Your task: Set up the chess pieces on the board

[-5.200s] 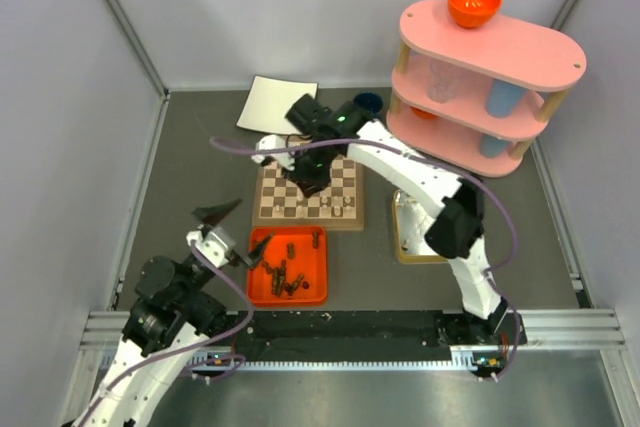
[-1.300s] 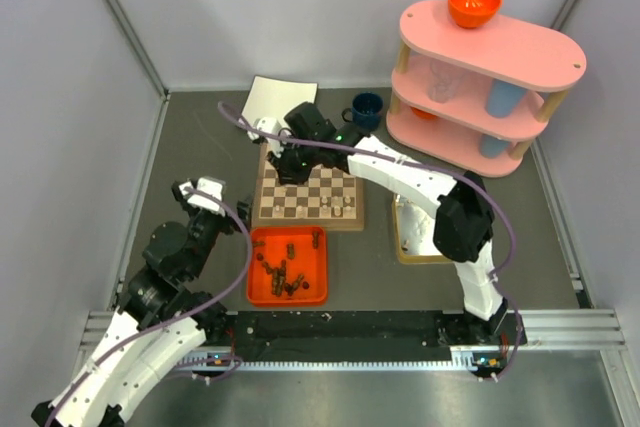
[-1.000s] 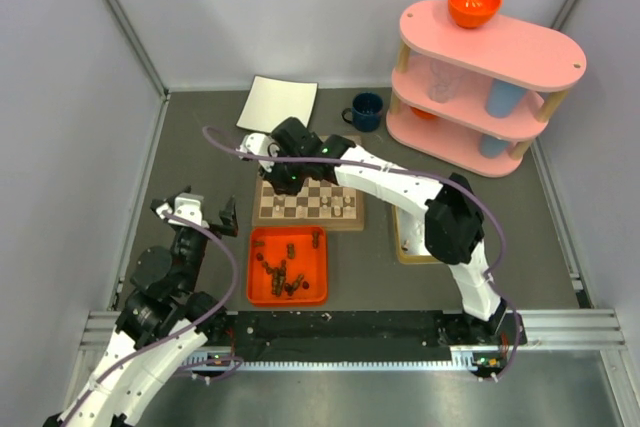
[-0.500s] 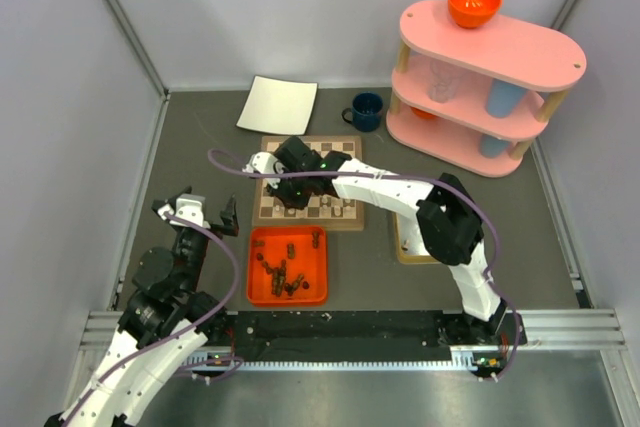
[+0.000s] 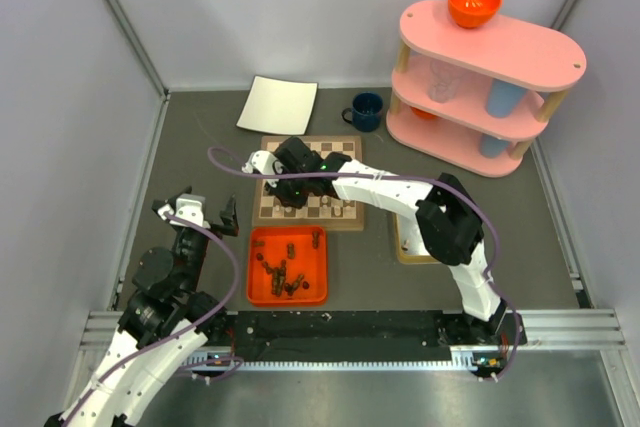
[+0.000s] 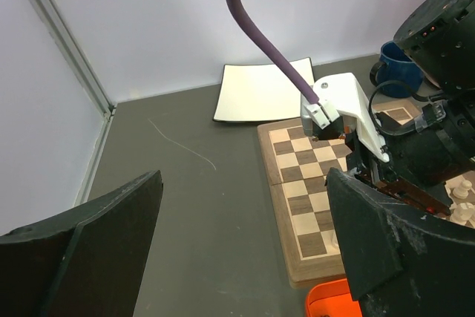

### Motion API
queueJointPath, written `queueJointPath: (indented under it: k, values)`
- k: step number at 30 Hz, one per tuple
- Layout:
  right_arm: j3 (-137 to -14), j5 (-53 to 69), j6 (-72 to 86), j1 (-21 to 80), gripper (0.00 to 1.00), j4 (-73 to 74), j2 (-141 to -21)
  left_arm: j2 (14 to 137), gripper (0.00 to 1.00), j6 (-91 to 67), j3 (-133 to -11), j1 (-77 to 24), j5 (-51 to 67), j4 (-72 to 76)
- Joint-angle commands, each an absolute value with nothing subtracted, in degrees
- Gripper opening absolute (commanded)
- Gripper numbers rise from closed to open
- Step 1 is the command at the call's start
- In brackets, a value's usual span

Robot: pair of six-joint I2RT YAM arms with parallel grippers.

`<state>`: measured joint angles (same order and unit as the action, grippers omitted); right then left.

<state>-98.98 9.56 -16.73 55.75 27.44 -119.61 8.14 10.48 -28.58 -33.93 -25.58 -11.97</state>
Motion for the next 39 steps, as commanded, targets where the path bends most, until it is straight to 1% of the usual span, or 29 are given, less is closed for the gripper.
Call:
queueJointPath:
  k: [1, 39]
  values:
    - [-99.3, 9.8, -16.1, 56.4, 0.03, 25.1, -117.2, 8.4, 0.96, 10.9, -28.4, -33.7, -25.6, -8.9]
    - [-99.5, 9.8, -15.8, 57.0, 0.04, 25.3, -120.7, 7.8, 0.96, 10.9, -28.4, -33.7, -25.5, -9.0]
